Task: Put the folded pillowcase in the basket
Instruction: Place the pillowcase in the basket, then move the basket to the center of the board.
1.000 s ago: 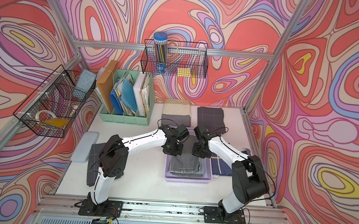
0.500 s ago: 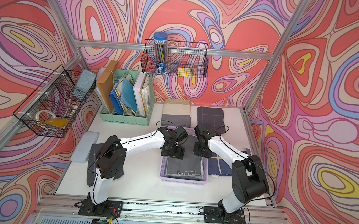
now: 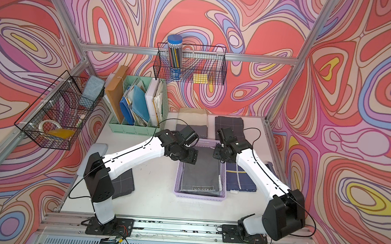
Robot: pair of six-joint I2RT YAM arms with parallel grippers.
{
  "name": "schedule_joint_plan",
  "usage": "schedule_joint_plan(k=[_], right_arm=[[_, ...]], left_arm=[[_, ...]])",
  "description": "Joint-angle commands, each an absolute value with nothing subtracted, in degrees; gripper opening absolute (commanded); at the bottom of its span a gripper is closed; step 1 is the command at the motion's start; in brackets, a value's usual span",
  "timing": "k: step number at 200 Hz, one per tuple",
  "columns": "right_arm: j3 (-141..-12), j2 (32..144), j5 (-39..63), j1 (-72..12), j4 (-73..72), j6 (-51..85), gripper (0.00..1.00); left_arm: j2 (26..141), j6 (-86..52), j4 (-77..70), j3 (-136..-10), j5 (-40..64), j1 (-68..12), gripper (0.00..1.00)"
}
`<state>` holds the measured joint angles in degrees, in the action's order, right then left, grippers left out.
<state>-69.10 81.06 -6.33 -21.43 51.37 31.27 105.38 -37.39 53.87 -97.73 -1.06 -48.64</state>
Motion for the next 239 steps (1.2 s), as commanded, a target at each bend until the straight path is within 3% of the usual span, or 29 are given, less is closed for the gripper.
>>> schedule_joint_plan(k=[1,38,60,87,108,140,182,239], right_arm=[[-69.1,80.88,-8.07,-21.23,53.66,30.28,0.44],[-69.83,80.63,-9.73,-21.18,54.81,29.03,0.48],[-70.15,80.52,-10.45,-21.18,55.37,28.67,0.48],[-70.57,80.58,-11.09,-21.18,56.07,28.17,0.47],[-70.76,81.06,-11.18,-21.17,56.16,27.75,0.48],[-70.9,81.43,-11.97,-21.15,55.83,27.6,0.48],[-69.63,82.09,-11.08,-20.62,53.47,28.26,0.48],[-69.4,83.85,-9.84,-19.73,51.21,28.19,0.48]], left_arm=[[107.75,-33.07,59.62,-96.69,-7.16,-47.1,0.77],[110.71,-31.81,56.57,-94.91,-5.66,-45.58,0.78],[113.41,-32.43,55.01,-94.65,-3.38,-43.78,0.74],[115.26,-32.26,51.56,-93.75,0.37,-42.54,0.54],[115.29,-31.6,49.82,-93.1,0.96,-41.72,0.28],[113.35,-29.72,50.53,-91.63,0.75,-41.05,0.09],[111.9,-27.38,54.66,-90.16,-0.48,-38.91,0.09],[105.86,-26.41,57.08,-83.58,-5.0,-33.52,0.0]])
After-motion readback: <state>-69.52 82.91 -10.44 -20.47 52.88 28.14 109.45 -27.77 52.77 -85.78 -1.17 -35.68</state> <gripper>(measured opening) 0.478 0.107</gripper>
